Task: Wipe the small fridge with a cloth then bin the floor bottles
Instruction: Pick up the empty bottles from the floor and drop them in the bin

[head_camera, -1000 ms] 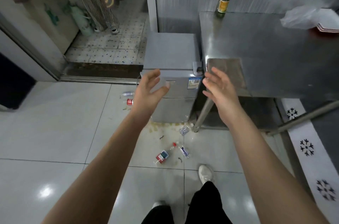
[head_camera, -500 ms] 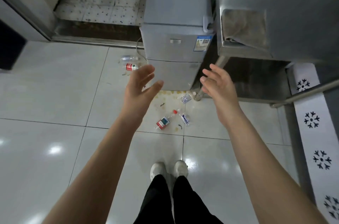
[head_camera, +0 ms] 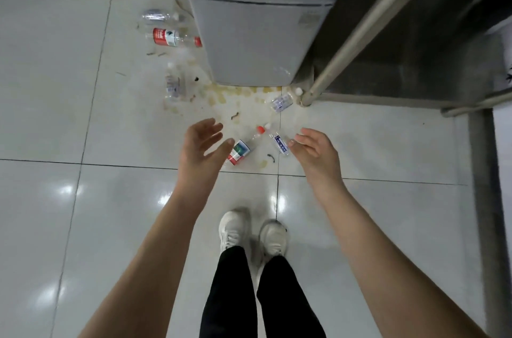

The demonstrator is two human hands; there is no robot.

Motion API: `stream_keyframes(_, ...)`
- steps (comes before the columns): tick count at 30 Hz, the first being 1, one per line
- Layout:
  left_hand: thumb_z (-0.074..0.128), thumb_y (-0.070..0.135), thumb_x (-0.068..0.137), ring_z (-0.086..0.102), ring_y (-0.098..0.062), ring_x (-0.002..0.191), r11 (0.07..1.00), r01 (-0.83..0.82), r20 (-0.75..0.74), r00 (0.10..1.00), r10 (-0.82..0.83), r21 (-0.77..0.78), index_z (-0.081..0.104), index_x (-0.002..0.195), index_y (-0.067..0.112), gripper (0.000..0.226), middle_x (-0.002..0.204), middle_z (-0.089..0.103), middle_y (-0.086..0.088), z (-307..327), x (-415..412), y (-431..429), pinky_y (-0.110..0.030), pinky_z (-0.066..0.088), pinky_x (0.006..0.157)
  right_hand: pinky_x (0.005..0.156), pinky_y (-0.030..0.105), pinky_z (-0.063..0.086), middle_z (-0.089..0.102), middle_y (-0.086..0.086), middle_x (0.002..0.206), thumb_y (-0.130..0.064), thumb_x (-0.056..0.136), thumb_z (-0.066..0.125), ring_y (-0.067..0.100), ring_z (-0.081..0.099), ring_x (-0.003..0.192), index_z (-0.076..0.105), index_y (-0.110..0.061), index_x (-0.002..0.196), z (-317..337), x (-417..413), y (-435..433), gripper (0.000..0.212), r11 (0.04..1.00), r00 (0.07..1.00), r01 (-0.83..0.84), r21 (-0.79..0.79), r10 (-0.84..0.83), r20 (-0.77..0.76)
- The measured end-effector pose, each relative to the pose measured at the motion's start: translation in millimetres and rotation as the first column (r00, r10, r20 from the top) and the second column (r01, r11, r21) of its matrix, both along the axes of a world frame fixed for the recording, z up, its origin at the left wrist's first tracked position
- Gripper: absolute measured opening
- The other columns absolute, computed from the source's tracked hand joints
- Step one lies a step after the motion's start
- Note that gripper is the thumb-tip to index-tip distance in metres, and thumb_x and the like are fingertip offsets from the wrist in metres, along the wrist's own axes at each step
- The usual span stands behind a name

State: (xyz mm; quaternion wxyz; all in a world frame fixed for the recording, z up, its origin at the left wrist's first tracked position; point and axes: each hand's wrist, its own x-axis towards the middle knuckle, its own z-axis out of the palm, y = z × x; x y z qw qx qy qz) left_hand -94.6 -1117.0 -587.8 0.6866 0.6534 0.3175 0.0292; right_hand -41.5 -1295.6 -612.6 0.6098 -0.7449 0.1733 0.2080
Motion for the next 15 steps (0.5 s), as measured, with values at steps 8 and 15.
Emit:
stream_keyframes(8, 0.066, 0.003, 0.082, 0.059, -0.006, 0.093, 0.994, 0.106, -0.159, 0.982, -0.105, -0.004, 0.049, 0.108, 0.018, 0.034, 0.104, 0.060, 0.003, -179.0, 20.8, 0.8, -0.013, 0.048, 0.077, 0.093, 0.021, 0.041, 0.058, 0.004, 0.122, -0.021, 0.079, 0.073, 0.012, 0.054, 0.110, 0.053, -0.015, 0.116, -180.1, 13.8, 8.4, 0.043, 0.990, 0.995, -0.025, -0.141, 0.011, -0.103)
stream_keyframes(15, 0.066, 0.007, 0.082, 0.055, 0.010, 0.084, 0.976, 0.203, -0.270, 0.947, -0.174, 0.081, 0.053, 0.096, 0.027, 0.029, 0.095, 0.058, 0.015, -311.5, 47.0, -4.1, -0.004, 0.041, 0.071, 0.078, 0.007, 0.029, 0.046, -0.014, 0.111, -0.028, 0.083, 0.069, -0.002, 0.041, 0.100, 0.046, -0.015, 0.130, -307.4, 39.1, 4.2, 0.054, 0.942, 0.989, -0.123, -0.313, 0.092, -0.112)
